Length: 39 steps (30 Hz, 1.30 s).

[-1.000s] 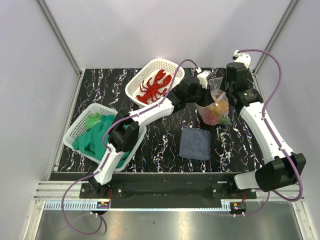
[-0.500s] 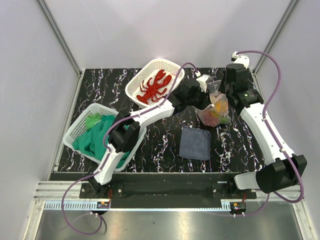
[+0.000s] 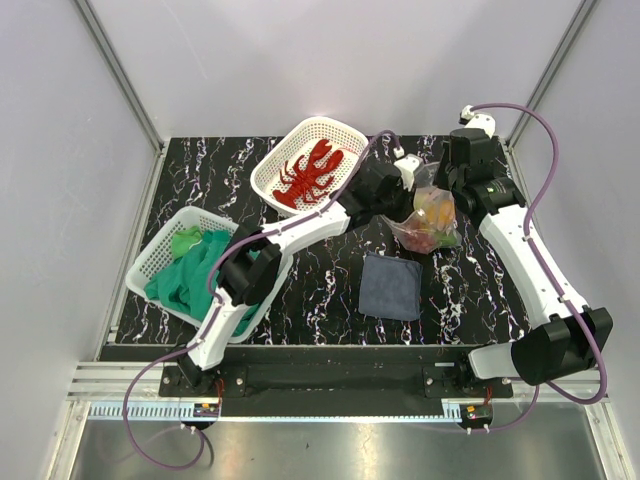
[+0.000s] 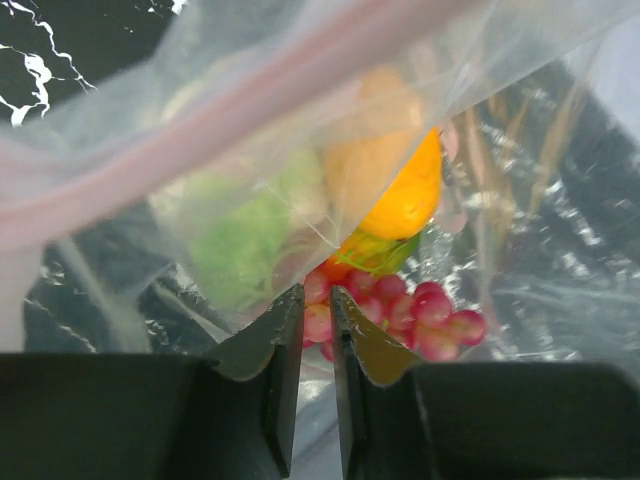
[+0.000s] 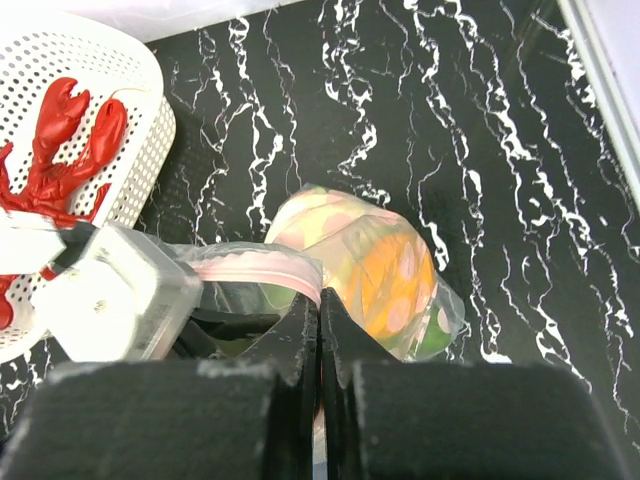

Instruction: Open the zip-top bag and remove the fake food

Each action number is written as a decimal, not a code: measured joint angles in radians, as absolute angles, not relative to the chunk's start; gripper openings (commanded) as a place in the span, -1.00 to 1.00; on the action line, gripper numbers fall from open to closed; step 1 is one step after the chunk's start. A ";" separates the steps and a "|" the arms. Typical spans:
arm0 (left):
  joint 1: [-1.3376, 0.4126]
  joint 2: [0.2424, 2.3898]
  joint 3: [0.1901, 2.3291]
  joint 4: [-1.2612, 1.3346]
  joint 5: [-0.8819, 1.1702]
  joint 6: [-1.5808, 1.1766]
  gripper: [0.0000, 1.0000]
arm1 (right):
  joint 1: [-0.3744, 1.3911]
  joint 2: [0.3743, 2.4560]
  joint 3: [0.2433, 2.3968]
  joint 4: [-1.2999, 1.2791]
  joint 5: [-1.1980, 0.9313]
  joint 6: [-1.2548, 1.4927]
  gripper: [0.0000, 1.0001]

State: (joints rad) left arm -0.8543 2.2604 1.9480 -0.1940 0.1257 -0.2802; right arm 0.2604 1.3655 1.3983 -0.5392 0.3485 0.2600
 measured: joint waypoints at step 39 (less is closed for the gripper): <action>-0.849 2.228 1.952 -0.281 0.317 -0.384 -0.88 | 0.259 1.359 1.382 -0.520 0.244 0.277 -1.00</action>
State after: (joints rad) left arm -0.8486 2.2276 1.9522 -0.2813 0.3172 -0.3843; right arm 0.2592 1.3590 1.3815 -0.5201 0.2443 0.2768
